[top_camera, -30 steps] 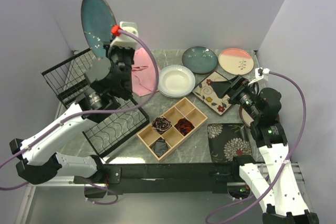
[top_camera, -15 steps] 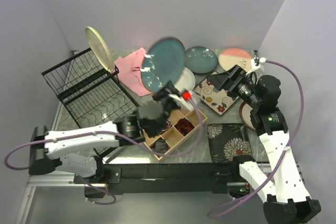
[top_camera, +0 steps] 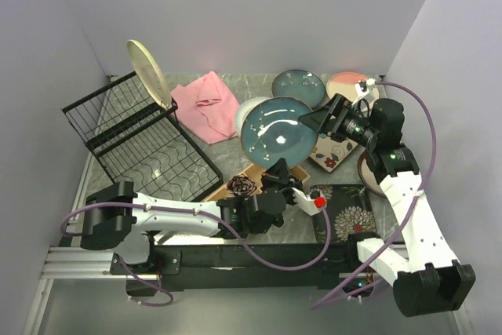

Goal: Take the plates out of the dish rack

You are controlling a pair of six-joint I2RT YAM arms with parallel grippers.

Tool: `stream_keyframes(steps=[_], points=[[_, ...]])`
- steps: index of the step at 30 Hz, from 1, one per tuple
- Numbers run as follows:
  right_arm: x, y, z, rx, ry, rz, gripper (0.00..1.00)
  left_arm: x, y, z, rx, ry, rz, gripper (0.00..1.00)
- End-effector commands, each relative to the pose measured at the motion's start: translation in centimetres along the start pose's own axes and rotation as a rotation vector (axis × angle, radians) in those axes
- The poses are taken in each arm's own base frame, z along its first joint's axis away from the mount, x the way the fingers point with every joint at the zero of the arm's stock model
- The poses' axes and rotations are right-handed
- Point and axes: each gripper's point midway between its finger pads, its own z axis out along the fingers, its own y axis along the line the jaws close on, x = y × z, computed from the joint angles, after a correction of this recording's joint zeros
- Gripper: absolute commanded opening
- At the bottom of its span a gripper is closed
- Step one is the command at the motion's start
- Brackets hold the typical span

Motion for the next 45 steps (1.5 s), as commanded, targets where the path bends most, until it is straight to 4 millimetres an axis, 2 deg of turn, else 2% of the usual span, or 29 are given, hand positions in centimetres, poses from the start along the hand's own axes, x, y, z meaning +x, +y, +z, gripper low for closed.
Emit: stream_keyframes(steps=[1,2,5,6,7,9,11,14,15,19,21,22,23,24,25,29,30,37,45], points=[[-0.1,0.1,0.2,-0.024,0.019,-0.071,0.95,-2.1,6.4,-1.6,-0.244,-0.068,-0.099,0.01],[0.1,-0.1,0.4,-0.03,0.03,-0.066,0.94,-1.9,5.9,-1.6,-0.237,-0.075,-0.085,0.01],[1.0,-0.4,0.9,-0.057,0.069,-0.065,0.81,-2.3,5.4,-1.5,-0.208,-0.075,-0.092,0.01],[1.2,-0.6,1.0,-0.051,0.078,-0.06,0.64,-2.3,5.2,-1.4,-0.21,-0.07,-0.083,0.01],[1.3,-0.8,1.0,-0.044,0.078,-0.058,0.56,-2.3,5.1,-1.3,-0.214,-0.069,-0.075,0.01],[1.3,-1.1,1.0,-0.039,0.067,-0.061,0.4,-2.1,4.8,-1.2,-0.223,-0.063,-0.049,0.01],[1.3,-1.0,0.8,-0.035,0.055,-0.059,0.32,-1.7,4.1,-1.1,-0.22,-0.054,-0.025,0.01],[1.4,-1.2,0.8,-0.027,0.059,-0.047,0.12,-1.1,3.7,-1.0,-0.225,-0.026,0.013,0.01],[1.4,-1.4,0.9,-0.015,0.061,-0.04,0.0,-1.0,4.1,-1.1,-0.24,-0.024,0.01,0.01],[1.2,-1.7,1.2,-0.004,0.056,-0.031,0.0,-0.7,3.8,-1.1,-0.232,-0.012,0.025,0.01],[1.0,-1.5,1.3,-0.019,0.039,-0.02,0.0,-0.8,3.5,-0.9,-0.228,-0.009,0.026,0.06],[0.9,-1.3,1.3,-0.033,0.027,-0.015,0.0,-0.8,3.4,-0.7,-0.219,-0.007,0.032,0.1],[1.2,-1.4,1.4,-0.036,0.026,0.02,0.0,-0.8,3.0,-0.6,-0.212,-0.005,0.035,0.22],[0.7,-1.1,1.5,-0.055,0.003,0.015,0.0,-0.8,2.9,-0.5,-0.21,-0.004,0.037,0.3],[0.8,-0.9,1.6,-0.073,0.008,0.027,0.0,-0.7,2.9,-0.4,-0.217,-0.001,0.031,0.33],[1.2,-0.2,2.1,-0.146,0.029,0.118,0.0,-0.6,2.4,-0.2,-0.219,-0.004,0.026,0.43],[0.7,0.5,2.1,-0.188,0.004,0.105,0.0,-0.5,2.2,-0.1,-0.217,-0.003,0.025,0.44],[-0.8,0.9,2.3,-0.205,-0.067,0.135,0.0,-0.3,1.4,-0.1,-0.22,-0.012,-0.016,0.57],[-2.8,1.3,3.6,-0.248,-0.089,0.179,0.0,-0.6,0.3,-0.2,-0.182,-0.064,-0.153,0.8]])
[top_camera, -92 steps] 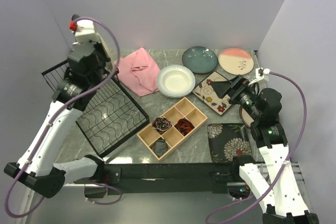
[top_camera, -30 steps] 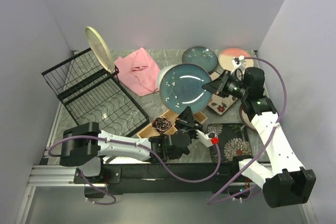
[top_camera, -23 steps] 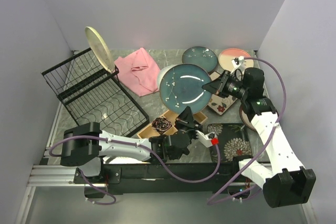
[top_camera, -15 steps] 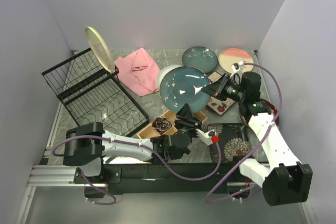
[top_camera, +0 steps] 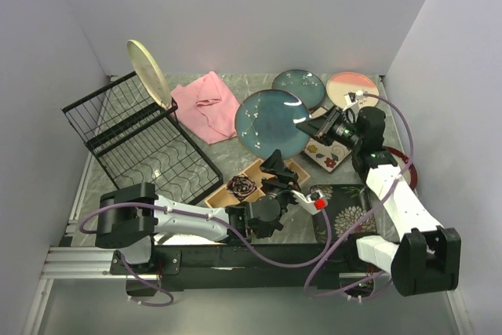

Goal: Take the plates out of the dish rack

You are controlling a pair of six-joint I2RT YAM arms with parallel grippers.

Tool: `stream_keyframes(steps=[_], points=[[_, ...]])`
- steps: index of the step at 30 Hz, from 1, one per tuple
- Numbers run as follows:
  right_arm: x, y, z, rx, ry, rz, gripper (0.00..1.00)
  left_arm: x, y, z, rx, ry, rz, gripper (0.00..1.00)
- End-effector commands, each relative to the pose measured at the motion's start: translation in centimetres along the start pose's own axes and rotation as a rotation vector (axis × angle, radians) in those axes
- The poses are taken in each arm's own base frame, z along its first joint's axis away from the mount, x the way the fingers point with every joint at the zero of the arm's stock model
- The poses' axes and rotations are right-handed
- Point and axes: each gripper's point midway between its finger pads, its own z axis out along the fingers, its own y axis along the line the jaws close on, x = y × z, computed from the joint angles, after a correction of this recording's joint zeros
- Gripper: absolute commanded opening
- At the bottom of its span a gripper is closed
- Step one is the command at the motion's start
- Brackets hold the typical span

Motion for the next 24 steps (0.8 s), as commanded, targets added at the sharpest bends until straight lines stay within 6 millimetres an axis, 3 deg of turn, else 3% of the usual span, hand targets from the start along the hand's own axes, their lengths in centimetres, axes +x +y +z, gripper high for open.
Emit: stream_keyframes(steps=[1,3,4,11,12,13,14,15,16,17,19,20,21,22,23,24], points=[[-4.0,6.5,-0.1,-0.215,-0.089,-0.07,0.0,-1.1,0.3,-0.2,-0.001,-0.052,-0.161,0.84],[-5.2,6.8,0.0,-0.227,-0.119,-0.064,0.0,-1.5,-0.3,-0.3,0.036,-0.056,-0.229,0.99],[-5.9,6.8,0.3,-0.226,-0.13,-0.048,0.0,-1.7,-1.0,-0.3,0.074,-0.063,-0.234,1.0],[-12.2,6.1,1.9,-0.178,-0.277,-0.052,0.0,-2.7,-0.6,-1.9,0.23,-0.112,-0.629,1.0],[-12.7,5.7,2.4,-0.153,-0.285,-0.045,0.0,-2.8,-0.3,-2.0,0.245,-0.112,-0.681,0.99],[-14.9,4.6,2.6,-0.122,-0.328,-0.039,0.0,-2.2,0.3,-1.6,0.251,-0.098,-0.734,1.0],[-15.7,4.3,2.9,-0.113,-0.347,-0.036,0.0,-2.4,1.4,-1.9,0.267,-0.102,-0.873,1.0],[-16.8,3.8,3.3,-0.094,-0.381,-0.03,0.0,-2.7,1.3,-2.2,0.333,-0.114,-0.937,0.99],[-18.1,2.9,4.1,-0.073,-0.396,-0.028,0.0,-1.5,1.9,-1.5,0.347,-0.096,-1.009,0.99],[-18.9,2.6,4.5,-0.062,-0.411,-0.037,0.0,-1.9,3.1,-2.0,0.373,-0.096,-1.167,0.99],[-20.9,0.9,6.0,-0.011,-0.438,-0.03,0.0,-1.4,3.4,-2.5,0.417,-0.079,-1.241,0.99],[-21.7,0.3,6.3,0.004,-0.454,-0.022,0.0,-1.5,4.5,-3.1,0.414,-0.095,-1.294,0.99],[-22.4,-1.5,7.4,0.032,-0.464,-0.008,0.0,-1.0,4.9,-3.2,0.398,-0.092,-1.313,0.99],[-23.6,-1.0,7.7,0.026,-0.485,-0.032,0.0,0.2,4.9,-3.2,0.377,-0.069,-1.324,0.99],[-24.2,-1.8,8.1,0.052,-0.49,-0.029,0.0,0.6,6.2,-3.7,0.347,-0.075,-1.362,0.99],[-24.6,-3.6,9.2,0.085,-0.486,-0.014,0.0,1.4,6.7,-3.8,0.31,-0.066,-1.375,0.99]])
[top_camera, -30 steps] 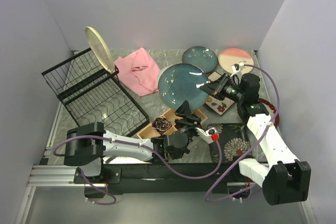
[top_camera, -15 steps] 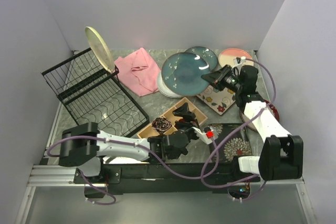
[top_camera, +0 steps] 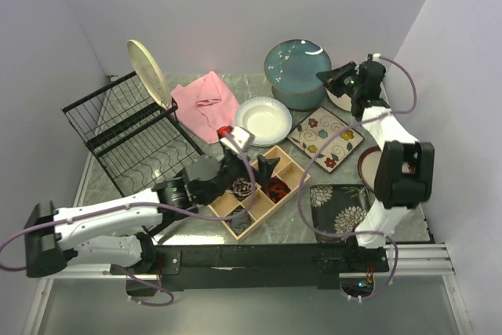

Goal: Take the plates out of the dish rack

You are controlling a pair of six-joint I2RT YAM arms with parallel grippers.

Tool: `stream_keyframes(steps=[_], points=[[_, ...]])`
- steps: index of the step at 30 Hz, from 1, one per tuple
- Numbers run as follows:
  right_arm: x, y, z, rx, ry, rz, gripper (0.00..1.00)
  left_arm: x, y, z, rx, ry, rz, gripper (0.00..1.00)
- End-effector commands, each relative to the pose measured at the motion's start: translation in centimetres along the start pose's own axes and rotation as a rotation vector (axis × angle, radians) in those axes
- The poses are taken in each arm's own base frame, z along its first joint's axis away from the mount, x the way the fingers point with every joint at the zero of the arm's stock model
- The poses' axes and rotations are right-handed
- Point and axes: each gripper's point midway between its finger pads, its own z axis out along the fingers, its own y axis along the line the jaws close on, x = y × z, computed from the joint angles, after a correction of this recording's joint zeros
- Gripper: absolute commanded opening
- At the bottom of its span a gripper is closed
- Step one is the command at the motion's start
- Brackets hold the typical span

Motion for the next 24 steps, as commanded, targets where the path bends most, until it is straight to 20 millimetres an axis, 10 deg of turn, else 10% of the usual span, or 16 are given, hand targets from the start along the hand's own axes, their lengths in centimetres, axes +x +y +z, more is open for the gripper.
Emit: stream_keyframes(steps=[1,9,24], points=[[-6.4,4.2,2.5,-0.098,-0.188,-0.071,0.0,1.2,1.5,-2.3,-0.047,0.023,-0.196,1.0],[-8.9,-1.2,8.2,0.023,-0.228,-0.075,0.0,-1.4,5.7,-6.9,-0.151,-0.179,-0.263,0.99],[-6.7,-7.2,12.6,0.111,-0.178,-0.056,0.0,-0.6,6.1,-6.2,-0.2,-0.139,-0.216,0.99]])
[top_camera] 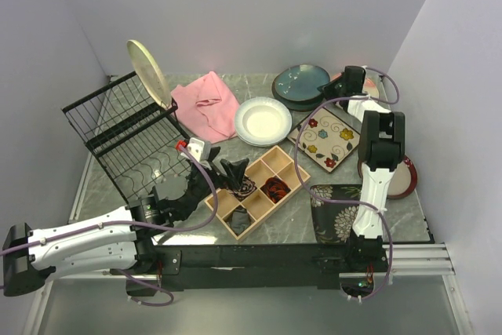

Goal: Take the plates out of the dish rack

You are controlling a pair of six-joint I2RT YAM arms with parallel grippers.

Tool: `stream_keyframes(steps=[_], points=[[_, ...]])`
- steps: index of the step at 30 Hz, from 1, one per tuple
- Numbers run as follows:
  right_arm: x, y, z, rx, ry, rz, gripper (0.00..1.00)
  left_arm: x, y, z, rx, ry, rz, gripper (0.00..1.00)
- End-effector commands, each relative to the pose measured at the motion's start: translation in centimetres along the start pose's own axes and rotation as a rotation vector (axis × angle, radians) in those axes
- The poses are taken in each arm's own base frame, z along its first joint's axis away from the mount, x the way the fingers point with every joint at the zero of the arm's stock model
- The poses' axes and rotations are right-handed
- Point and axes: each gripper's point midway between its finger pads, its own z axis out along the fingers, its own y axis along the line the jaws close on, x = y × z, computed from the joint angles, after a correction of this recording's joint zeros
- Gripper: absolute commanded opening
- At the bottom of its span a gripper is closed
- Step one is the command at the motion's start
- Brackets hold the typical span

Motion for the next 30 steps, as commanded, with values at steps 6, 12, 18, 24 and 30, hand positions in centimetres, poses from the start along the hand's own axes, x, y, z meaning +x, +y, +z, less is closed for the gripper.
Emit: stream_keyframes(steps=[6,12,18,24,30], points=[[-3.1,8.9,-1.6,-0.231,-0.125,-0.058,0.13,-2.0,0.0,0.2,-0.028,-0.054,-0.014,0.99],[-2.2,7.4,-1.3,-0.171,-0.086,-0.041,0.37,-2.4,0.6,-0.1,-0.05,-0.072,-0.01,0.99],[-2.6,5.4,-1.6,-0.058,-0.103,-0.069,0.47,-2.4,0.4,-0.1,-0.043,-0.075,-0.02,0.99],[-3.6,3.4,-2.8,0.071,-0.151,-0.127,0.41,-1.9,-0.1,0.2,-0.025,-0.057,-0.017,1.0],[-3.8,2.7,-2.6,0.116,-0.147,-0.164,0.43,-1.6,-0.1,0.4,-0.031,-0.048,-0.007,0.99]])
